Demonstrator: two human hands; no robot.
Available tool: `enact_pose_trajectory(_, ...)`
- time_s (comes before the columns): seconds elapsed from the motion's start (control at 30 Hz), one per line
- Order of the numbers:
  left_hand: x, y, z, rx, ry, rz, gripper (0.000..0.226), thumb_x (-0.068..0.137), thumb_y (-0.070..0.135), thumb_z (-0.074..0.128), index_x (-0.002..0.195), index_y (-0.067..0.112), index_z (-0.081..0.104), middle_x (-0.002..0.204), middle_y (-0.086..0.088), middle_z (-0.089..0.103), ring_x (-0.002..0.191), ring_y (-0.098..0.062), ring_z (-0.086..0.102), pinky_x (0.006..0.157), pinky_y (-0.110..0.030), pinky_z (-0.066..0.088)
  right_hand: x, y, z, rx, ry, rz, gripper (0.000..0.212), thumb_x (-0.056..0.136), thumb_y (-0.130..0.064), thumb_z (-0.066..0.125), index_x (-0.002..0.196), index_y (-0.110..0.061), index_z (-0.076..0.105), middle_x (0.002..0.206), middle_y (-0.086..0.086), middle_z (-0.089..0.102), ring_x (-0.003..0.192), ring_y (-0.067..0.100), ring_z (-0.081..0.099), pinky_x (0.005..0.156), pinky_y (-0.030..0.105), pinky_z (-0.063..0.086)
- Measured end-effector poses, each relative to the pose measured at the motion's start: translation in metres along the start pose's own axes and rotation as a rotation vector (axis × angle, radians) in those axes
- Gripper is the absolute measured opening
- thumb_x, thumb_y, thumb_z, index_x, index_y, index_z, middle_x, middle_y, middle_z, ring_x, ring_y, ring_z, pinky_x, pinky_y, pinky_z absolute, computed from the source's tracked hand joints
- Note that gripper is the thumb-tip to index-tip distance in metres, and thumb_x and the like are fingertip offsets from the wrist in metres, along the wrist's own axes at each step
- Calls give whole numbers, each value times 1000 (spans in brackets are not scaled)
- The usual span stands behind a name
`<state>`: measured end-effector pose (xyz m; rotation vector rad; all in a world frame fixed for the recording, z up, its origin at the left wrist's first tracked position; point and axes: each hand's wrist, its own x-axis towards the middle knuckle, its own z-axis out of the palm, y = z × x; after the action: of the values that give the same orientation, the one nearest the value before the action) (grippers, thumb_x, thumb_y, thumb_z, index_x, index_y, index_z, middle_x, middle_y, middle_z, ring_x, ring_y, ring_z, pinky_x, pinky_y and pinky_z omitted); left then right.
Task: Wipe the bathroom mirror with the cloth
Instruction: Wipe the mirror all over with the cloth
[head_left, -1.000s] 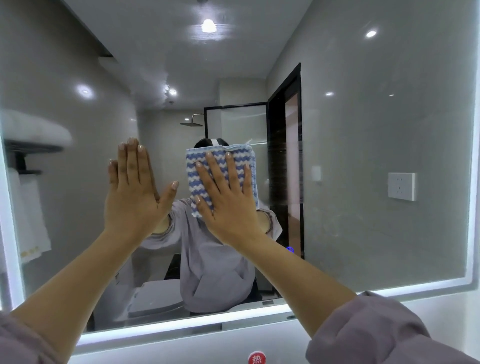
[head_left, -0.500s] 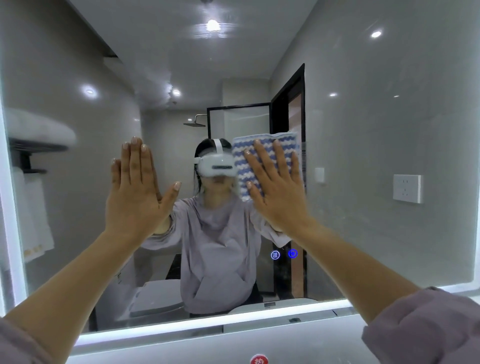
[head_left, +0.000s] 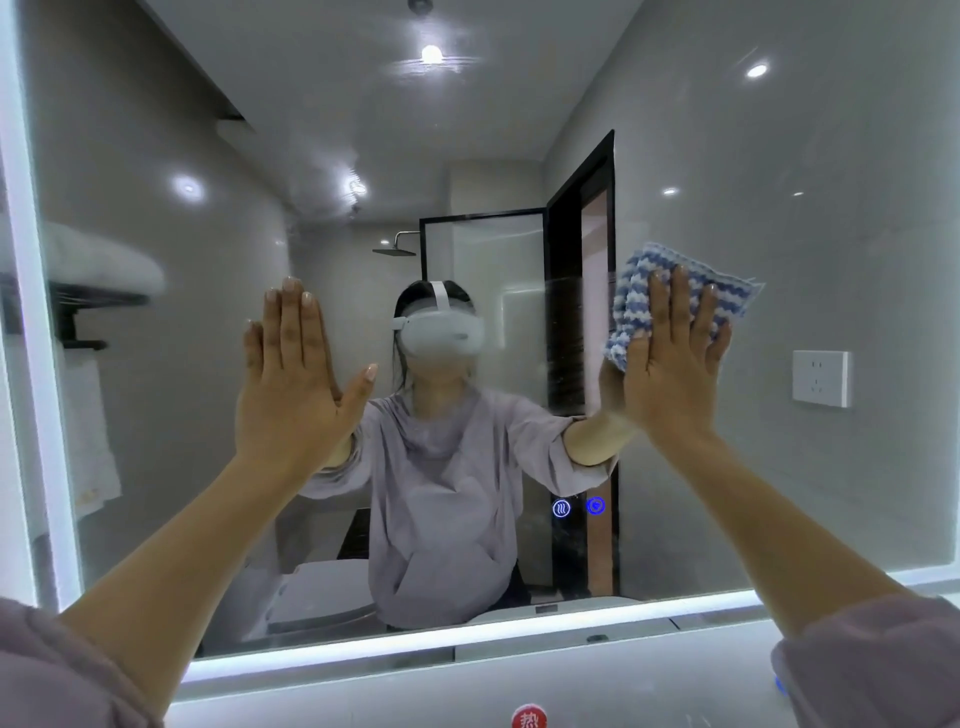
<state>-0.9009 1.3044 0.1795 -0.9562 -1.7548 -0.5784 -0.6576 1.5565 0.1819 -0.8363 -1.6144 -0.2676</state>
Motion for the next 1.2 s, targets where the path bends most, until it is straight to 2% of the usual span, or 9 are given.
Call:
enact_pose_trajectory(0.1, 0, 0, 0, 15, -4, -3, 89, 90, 62, 12, 150, 0, -12, 159, -15, -18, 148, -27, -16, 122, -46, -4, -1, -8, -1, 12, -20, 38, 61, 94, -41, 6, 152, -26, -4, 162, 1, -1, 149, 27, -7, 119, 48, -5)
enact_pose_trajectory(0.27, -1, 0, 0, 4, -16, -7, 89, 90, 63, 10, 149, 1, -15, 159, -14, -22, 147, -26, -20, 121, -45, -6, -13, -30, 0, 40, -22, 32, 60, 97, -39, 14, 152, -23, -3, 162, 3, -3, 148, 29, -9, 118, 49, -8)
enact_pose_trajectory(0.4, -1, 1, 0, 6, -19, -11, 90, 89, 64, 7, 150, 1, -15, 159, -15, -22, 147, -26, -20, 121, -46, -5, -32, -57, 9, 43, -26, -88, 62, 98, -41, 19, 154, -17, 4, 162, 8, 0, 147, 29, -11, 118, 48, -10)
enact_pose_trajectory(0.5, -1, 1, 0, -7, -16, -10, 91, 89, 65, 6, 150, 1, -14, 159, -15, -21, 147, -26, -20, 121, -46, -5, -49, -85, 16, 59, -38, -202, 63, 100, -38, 28, 155, -17, 4, 162, 6, -4, 148, 30, -13, 118, 54, -6)
enact_pose_trajectory(0.6, -2, 0, 0, -25, -4, 5, 90, 90, 64, 9, 150, 1, -13, 159, -15, -20, 148, -27, -18, 121, -46, -5, -67, -117, 21, 75, -82, -320, 62, 101, -40, 25, 155, -20, 0, 162, 3, -8, 148, 30, -12, 117, 57, -4)
enact_pose_trajectory(0.73, -1, -1, 3, -34, 7, 12, 90, 91, 63, 14, 150, 1, -13, 159, -15, -20, 148, -26, -17, 121, -47, -4, -88, -149, 25, 49, -148, -413, 61, 101, -41, 21, 154, -22, -3, 162, 1, -8, 148, 27, -14, 117, 51, -13)
enact_pose_trajectory(0.87, -2, -2, 5, -27, 22, 18, 91, 91, 63, 15, 151, 1, -11, 160, -15, -18, 148, -26, -16, 121, -47, -2, -89, -148, 22, 35, -178, -460, 60, 100, -43, 18, 154, -21, 3, 162, 2, -4, 148, 26, -15, 117, 47, -15)
enact_pose_trajectory(1.2, -3, -4, 3, -8, 30, 19, 90, 91, 62, 18, 151, 2, -11, 160, -13, -18, 148, -24, -16, 122, -43, -6, -66, -117, 20, -29, -124, -642, 58, 101, -45, 20, 155, -23, 11, 163, 0, 4, 149, 26, -4, 120, 47, -3)
